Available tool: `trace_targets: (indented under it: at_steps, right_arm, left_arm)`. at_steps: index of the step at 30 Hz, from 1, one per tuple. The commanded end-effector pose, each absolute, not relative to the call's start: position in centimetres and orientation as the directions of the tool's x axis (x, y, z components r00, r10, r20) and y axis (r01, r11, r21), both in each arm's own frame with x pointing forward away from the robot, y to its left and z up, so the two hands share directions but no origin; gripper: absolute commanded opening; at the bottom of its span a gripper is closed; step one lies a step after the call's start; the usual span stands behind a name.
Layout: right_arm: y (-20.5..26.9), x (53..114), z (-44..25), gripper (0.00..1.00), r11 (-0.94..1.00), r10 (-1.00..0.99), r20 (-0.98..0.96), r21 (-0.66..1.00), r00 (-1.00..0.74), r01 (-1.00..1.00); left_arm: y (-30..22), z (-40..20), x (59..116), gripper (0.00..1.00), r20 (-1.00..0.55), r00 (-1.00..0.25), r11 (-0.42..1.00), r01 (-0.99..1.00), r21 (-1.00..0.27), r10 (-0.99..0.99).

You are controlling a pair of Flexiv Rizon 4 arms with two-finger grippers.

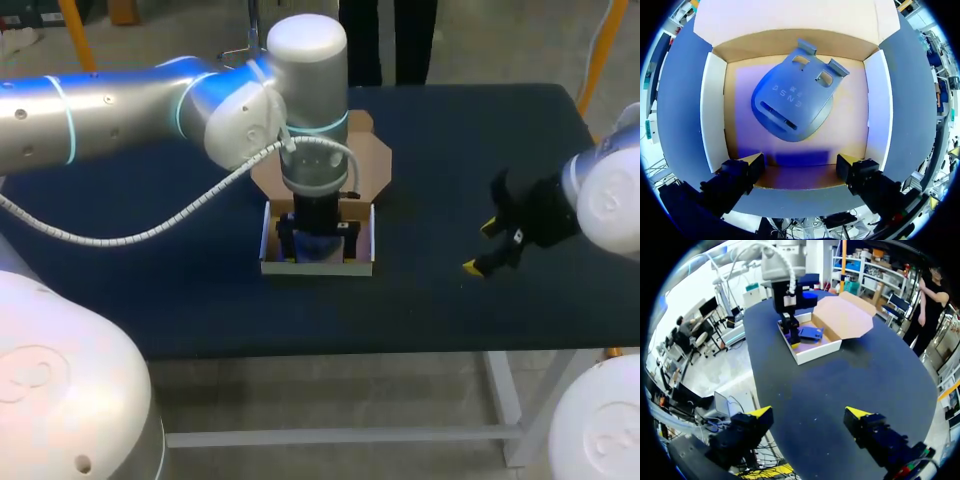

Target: Assemble the packaging by folding the flat box into shape, placing the metal phone stand inside, and closing the box properly

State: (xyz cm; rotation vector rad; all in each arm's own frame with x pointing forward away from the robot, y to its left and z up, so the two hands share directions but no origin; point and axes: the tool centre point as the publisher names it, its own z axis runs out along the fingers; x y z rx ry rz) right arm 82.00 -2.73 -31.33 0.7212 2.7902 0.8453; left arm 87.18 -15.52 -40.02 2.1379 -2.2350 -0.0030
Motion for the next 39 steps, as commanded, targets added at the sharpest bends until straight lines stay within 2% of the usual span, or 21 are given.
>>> trace_targets:
  at_steps: [1,26,39]
  right_arm:
    - [-2.8,81.9,-31.3,1.00,0.726,0.481,0.008,0.556,-0.876,0.404]
    - [-2.8,81.9,-31.3,1.00,0.726,0.481,0.008,0.556,-0.876,0.404]
    - [-2.8,81.9,-31.3,1.00,0.726,0.481,0.008,0.556,-0.876,0.404]
  left_arm:
    - [-15.5,-40.0,86.1,1.00,0.030,-0.040,0.041,-0.999,0.029,-0.999]
    - [-15.3,-40.4,79.2,1.00,0.036,0.002,-0.001,-0.999,0.045,-0.999]
    - [-15.3,-39.4,79.5,1.00,0.039,0.011,-0.011,-1.000,0.002,-0.999]
